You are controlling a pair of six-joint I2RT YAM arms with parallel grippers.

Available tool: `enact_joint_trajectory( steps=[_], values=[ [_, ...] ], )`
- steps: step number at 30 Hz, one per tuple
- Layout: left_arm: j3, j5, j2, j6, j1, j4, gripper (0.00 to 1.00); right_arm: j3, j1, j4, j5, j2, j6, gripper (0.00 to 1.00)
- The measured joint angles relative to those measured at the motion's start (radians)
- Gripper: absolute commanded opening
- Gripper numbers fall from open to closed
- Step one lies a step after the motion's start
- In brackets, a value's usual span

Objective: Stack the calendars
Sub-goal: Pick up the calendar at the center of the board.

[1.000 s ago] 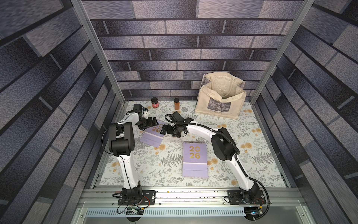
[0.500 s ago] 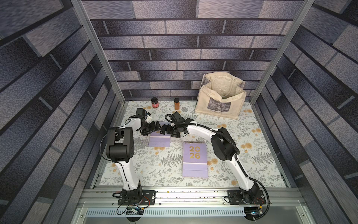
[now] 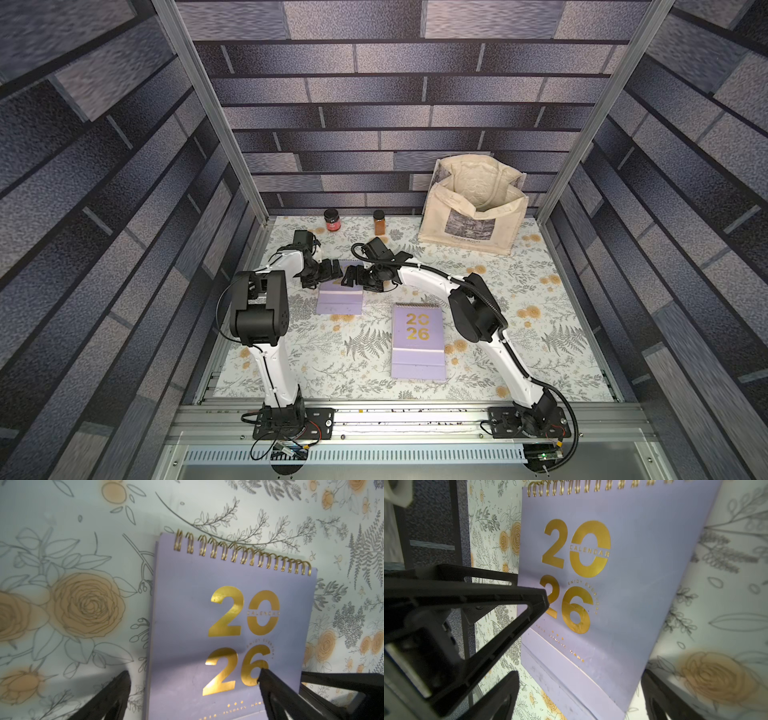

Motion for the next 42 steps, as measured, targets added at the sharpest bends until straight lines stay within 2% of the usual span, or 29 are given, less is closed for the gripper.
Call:
enact_joint_trajectory(
  steps=[9,12,18,30,39,42],
  values=[
    [-0.016,0.140,0.009,-0.039,0.057,0.052,0.81,-0.035,-0.010,0.055,-0.041,0.003,0.009,0.68],
    [-0.027,0.191,0.009,-0.045,0.077,0.078,0.78,-0.053,-0.016,0.079,-0.049,-0.001,0.017,0.64],
    [-0.030,0.290,0.009,-0.043,0.095,0.131,0.72,-0.110,-0.029,0.117,-0.056,-0.026,0.028,0.61],
    [-0.030,0.473,0.009,-0.005,0.095,0.153,0.53,-0.249,-0.086,0.189,-0.095,-0.095,0.030,0.57],
    [0.014,0.491,0.009,0.063,0.085,0.066,0.55,-0.265,-0.101,0.201,-0.119,-0.099,0.012,0.49],
    [0.019,0.508,0.011,0.079,0.053,0.030,0.56,-0.271,-0.098,0.228,-0.138,-0.099,0.004,0.46]
  ],
)
